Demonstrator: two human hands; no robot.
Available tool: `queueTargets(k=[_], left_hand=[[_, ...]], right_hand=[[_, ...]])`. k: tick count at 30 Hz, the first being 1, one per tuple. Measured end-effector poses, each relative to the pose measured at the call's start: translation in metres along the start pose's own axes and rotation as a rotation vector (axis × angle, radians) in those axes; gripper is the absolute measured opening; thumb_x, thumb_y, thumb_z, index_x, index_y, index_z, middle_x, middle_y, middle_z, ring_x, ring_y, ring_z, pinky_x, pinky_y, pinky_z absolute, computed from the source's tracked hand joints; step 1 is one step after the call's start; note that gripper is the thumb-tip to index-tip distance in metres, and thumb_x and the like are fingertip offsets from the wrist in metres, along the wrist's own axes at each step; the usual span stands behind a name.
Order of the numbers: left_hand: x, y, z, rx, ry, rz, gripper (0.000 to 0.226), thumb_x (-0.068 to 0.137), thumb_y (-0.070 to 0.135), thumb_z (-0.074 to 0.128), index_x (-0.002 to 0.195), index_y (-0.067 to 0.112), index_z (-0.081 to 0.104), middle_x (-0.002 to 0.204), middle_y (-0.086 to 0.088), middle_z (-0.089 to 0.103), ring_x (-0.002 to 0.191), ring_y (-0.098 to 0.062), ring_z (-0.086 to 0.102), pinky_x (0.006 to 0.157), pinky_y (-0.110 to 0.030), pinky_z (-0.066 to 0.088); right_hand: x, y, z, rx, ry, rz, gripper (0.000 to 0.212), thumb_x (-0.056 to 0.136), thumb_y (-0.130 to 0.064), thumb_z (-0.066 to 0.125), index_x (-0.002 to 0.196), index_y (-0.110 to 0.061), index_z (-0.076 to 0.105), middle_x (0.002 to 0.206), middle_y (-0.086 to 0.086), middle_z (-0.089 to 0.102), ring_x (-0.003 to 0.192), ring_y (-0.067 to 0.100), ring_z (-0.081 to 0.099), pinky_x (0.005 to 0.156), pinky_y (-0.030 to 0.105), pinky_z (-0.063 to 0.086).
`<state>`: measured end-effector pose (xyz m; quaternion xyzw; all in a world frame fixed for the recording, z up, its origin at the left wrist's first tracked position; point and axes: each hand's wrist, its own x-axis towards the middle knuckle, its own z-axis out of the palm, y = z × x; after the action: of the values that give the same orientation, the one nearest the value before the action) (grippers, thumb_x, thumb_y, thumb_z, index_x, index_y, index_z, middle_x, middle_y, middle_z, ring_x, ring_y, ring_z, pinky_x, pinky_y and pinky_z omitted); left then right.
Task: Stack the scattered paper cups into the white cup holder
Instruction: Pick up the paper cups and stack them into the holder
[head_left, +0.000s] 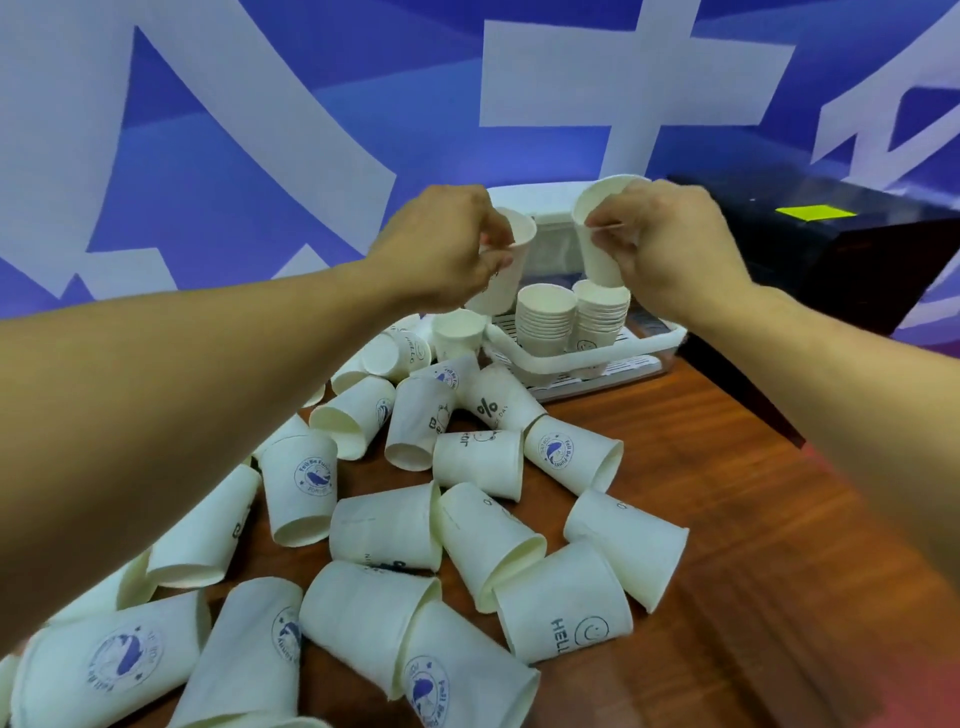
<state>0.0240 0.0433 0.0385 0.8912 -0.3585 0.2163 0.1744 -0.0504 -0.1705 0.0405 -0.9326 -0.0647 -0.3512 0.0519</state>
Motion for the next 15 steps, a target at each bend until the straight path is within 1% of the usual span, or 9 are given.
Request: queueTargets(k=[3,5,8,11,13,15], left_hand=[[0.014,0.008,0.013,0.006,0.056,-0.015,0.026,0.092,0.026,0.054,0.110,0.024,0.072,0.111,0.000,0.066,0.101,-0.027,0.059,0.083,-0.041,0.052],[0.022,0.014,0.024,-0.007,0.055,-0.032,0.027,0.091,0.026,0.054,0.111,0.028,0.071,0.112,0.002,0.069,0.104,-0.026,0.060,0.081,-0.037,0.052],[0.031,0.019,0.042,0.009,0.044,-0.027,0.028,0.091,0.028,0.052,0.112,0.032,0.070,0.112,0.003,0.070,0.106,-0.027,0.060,0.077,-0.036,0.051],[0.040,0.018,0.058,0.065,0.037,-0.002,0.029,0.093,0.029,0.049,0.114,0.033,0.069,0.113,0.000,0.070,0.104,-0.030,0.060,0.074,-0.036,0.051],[0.043,0.018,0.067,0.108,0.033,0.024,0.028,0.094,0.028,0.049,0.111,0.031,0.070,0.110,-0.002,0.069,0.099,-0.031,0.060,0.068,-0.033,0.046],[0.045,0.017,0.074,0.157,-0.003,0.042,0.025,0.093,0.024,0.049,0.106,0.027,0.070,0.103,-0.007,0.068,0.094,-0.034,0.060,0.063,-0.033,0.041]], right_hand=[[0.009,0.015,0.009,-0.012,0.017,0.093,0.021,0.091,-0.020,0.063,0.110,-0.017,0.071,0.114,0.009,0.068,0.100,0.032,0.061,0.090,0.043,0.051],[0.013,0.024,0.018,-0.045,0.019,0.143,0.023,0.092,-0.023,0.063,0.112,-0.017,0.071,0.114,0.011,0.068,0.101,0.032,0.060,0.093,0.043,0.047],[0.016,0.035,0.034,-0.055,0.033,0.179,0.023,0.093,-0.027,0.062,0.112,-0.021,0.071,0.113,0.008,0.070,0.102,0.031,0.060,0.096,0.044,0.047],[0.017,0.042,0.052,-0.003,0.027,0.230,0.021,0.092,-0.030,0.062,0.110,-0.025,0.072,0.110,0.002,0.072,0.102,0.030,0.060,0.093,0.045,0.050],[0.017,0.042,0.061,0.012,0.025,0.232,0.019,0.092,-0.029,0.063,0.107,-0.025,0.073,0.106,0.001,0.072,0.100,0.029,0.062,0.091,0.045,0.051],[0.017,0.042,0.069,0.025,-0.006,0.221,0.018,0.091,-0.027,0.063,0.105,-0.023,0.074,0.103,0.001,0.073,0.098,0.027,0.063,0.087,0.041,0.053]])
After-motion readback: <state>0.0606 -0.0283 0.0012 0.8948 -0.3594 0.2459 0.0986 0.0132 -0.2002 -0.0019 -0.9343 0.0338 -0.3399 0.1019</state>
